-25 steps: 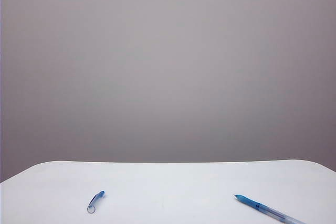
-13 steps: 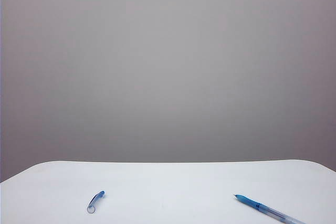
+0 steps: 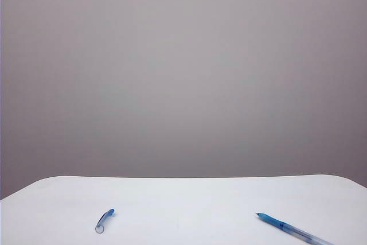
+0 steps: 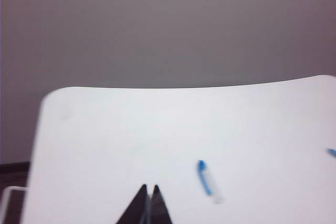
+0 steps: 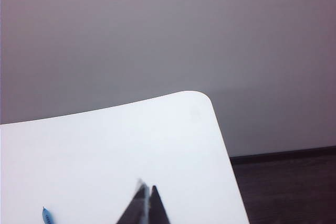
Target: Pick up the pen and remove the cap.
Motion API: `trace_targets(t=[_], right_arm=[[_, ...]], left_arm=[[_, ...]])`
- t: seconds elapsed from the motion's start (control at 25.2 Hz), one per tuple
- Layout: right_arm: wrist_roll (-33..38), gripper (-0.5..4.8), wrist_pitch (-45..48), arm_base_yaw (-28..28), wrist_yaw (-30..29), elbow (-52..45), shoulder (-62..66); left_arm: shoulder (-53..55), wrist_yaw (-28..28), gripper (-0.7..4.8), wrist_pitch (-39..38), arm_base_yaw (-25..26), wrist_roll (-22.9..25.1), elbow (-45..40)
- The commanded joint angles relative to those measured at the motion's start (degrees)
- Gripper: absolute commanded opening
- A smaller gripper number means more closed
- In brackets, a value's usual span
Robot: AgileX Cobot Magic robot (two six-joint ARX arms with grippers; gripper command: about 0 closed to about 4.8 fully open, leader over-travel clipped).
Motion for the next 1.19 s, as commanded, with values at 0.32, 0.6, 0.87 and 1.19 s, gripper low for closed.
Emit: trace_targets(t=[0.32, 0.6, 0.87, 1.19], right_arm=[[-0.13, -0.05, -0.52, -0.02, 0.55, -0.37, 0.13], [-0.11, -0.05, -0.5, 0.0, 0.48, -0.37, 0.11], [-0.11, -0.05, -0.46, 0.0, 0.5, -0.37, 0.11], [-0.11, -0.05, -0.46, 0.04, 0.52, -0.37, 0.11]], left_arm=[[0.0, -7.82, -0.06, -1.38, -0.04, 2.97, -0.07], [-0.02, -10.6, -0.06, -1.36, -0.04, 1.11, -0.07], [-0.02, -10.43, -0.05, -1.36, -0.07, 1.11, -0.07], [0.0, -10.43, -0.05, -1.36, -0.07, 1.11, -0.07]])
